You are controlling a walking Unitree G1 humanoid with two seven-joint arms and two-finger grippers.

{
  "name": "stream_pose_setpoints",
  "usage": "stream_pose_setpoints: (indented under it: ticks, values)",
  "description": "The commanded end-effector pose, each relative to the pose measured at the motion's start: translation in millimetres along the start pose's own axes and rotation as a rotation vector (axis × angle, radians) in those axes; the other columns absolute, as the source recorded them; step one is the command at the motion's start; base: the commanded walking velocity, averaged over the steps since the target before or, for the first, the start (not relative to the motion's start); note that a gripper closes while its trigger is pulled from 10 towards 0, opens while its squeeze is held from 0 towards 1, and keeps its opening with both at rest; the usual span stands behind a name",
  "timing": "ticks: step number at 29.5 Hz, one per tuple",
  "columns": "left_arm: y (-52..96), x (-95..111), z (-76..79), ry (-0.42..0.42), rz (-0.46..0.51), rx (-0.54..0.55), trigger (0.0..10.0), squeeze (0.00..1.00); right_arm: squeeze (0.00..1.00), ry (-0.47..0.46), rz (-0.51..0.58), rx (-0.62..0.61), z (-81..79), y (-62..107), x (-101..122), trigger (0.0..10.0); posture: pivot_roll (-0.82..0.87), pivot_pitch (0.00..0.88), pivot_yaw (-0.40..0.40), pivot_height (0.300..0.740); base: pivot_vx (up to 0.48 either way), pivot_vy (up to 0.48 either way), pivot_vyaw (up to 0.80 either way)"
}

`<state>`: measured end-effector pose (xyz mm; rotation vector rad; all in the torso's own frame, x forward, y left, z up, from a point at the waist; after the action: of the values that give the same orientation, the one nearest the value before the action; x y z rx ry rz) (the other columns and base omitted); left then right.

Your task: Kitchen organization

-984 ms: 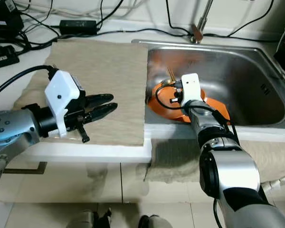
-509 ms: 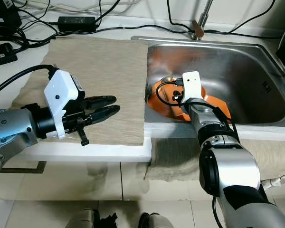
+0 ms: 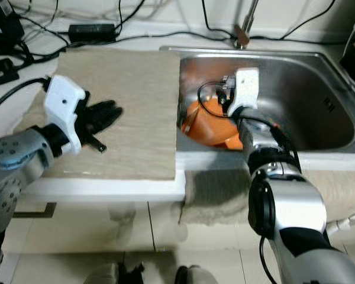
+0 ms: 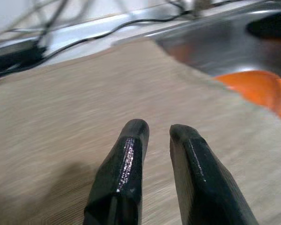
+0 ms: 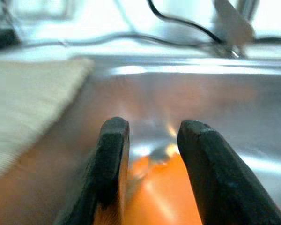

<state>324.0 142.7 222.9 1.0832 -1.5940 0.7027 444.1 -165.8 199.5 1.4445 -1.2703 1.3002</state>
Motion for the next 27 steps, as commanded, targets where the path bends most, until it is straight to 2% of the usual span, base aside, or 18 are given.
stream_pose_setpoints:
  ticks: [1,3,6,8,9,10,11,14,16,19,27]
  values:
    - [1.5,-0.1,-7.6,-0.016,0.012,0.065,10.0,0.00,0.00,-0.049,0.064,0.031,-6.7,3.0,12.1,10.0,-0.01,0.000,-0.030,0.740,0.000,0.000,0.00]
    - [0.3,4.3,-13.8,-0.044,0.048,0.127,10.0,0.00,0.00,-0.081,0.138,0.069,-15.8,21.5,25.5,10.0,-0.01,0.000,-0.042,0.740,0.000,0.000,0.00]
    - [4.5,17.7,-26.2,0.009,0.134,0.247,10.0,0.00,0.00,-0.102,0.201,0.083,-23.0,59.9,35.7,10.0,-0.03,0.000,-0.042,0.740,0.000,0.000,0.00]
    - [8.0,17.4,-25.8,0.027,0.142,0.265,10.0,0.00,0.00,-0.111,0.214,0.092,-30.1,75.0,34.1,10.0,-0.03,0.000,-0.035,0.740,0.000,0.000,0.00]
    - [8.0,17.4,-25.8,0.027,0.142,0.265,10.0,0.00,0.00,-0.111,0.214,0.092,-30.1,75.0,34.1,10.0,-0.03,0.000,-0.035,0.740,0.000,0.000,0.00]
    - [11.1,10.5,-19.6,0.034,0.121,0.255,10.0,0.00,0.00,-0.133,0.223,0.101,-41.0,87.8,30.3,10.0,-0.05,0.000,-0.028,0.740,0.000,0.000,0.00]
    - [12.6,6.6,-15.0,0.046,0.117,0.241,10.0,0.00,0.00,-0.139,0.225,0.103,-46.8,93.6,26.8,10.0,-0.05,0.000,-0.026,0.740,0.000,0.000,0.00]
    - [14.3,3.6,-8.8,0.058,0.128,0.226,10.0,0.00,0.00,-0.129,0.212,0.110,-54.7,100.7,20.0,10.0,-0.06,0.000,-0.024,0.740,0.000,0.000,0.00]
    - [14.7,0.3,-5.5,0.097,0.126,0.228,10.0,0.00,0.00,-0.077,0.187,0.142,-65.8,106.7,14.5,10.0,-0.06,0.000,-0.020,0.740,0.000,0.000,0.00]
    - [12.8,0.4,-1.9,0.093,0.134,0.237,10.0,0.00,0.00,-0.075,0.141,0.197,-82.5,116.4,7.2,10.0,-0.06,0.000,-0.022,0.740,0.000,0.000,0.00]
    - [12.8,0.4,-1.9,0.093,0.134,0.237,10.0,0.00,0.00,-0.075,0.141,0.197,-82.5,116.4,7.2,10.0,-0.06,0.000,-0.022,0.740,0.000,0.000,0.00]
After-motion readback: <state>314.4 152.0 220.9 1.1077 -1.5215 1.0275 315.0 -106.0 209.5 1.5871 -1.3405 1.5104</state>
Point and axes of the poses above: a point about 5 cm out from each wrist's last joint towards the gripper, its own y axis pointing back from the gripper into the wrist, its own x axis along the axis of the wrist's last joint, z = x × y, the point moved 4 cm from there along -y, pointing out of the wrist towards the gripper, and after that the axes turned 5 degrees about -y, right-handed, at the moved point
